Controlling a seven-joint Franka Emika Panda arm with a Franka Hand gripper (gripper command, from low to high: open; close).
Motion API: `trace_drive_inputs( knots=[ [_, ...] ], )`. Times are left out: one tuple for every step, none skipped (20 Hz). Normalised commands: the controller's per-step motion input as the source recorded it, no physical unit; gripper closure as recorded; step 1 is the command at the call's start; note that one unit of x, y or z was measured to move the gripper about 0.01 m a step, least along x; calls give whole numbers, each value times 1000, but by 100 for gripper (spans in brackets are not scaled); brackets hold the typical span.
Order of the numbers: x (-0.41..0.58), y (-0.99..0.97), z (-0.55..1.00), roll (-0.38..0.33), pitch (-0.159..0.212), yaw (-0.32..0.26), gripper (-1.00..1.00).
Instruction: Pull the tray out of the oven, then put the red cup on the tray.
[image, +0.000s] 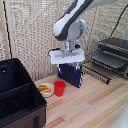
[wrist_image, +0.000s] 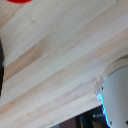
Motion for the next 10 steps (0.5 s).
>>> trace_drive_inputs(
  knots=[
    [0,-40,-266,-47,-139,118,-100],
    [-20,-51,-257,-56,-126,116,-100],
    [-71,-91,-297,-51,-114,110,-100],
    [-80,-86,-297,-62,-102,111,-100],
    [-100,-114,-329,-76,-86,107,-100],
    [-140,-83,-351,-87,-76,103,-100],
    [-129,-51,-354,-93,-71,102,-100],
    [-126,-49,-383,-83,-59,97,-100],
    [-131,-14,-354,-86,-48,93,-100],
    [-120,0,-391,-81,-36,90,-100]
  ],
)
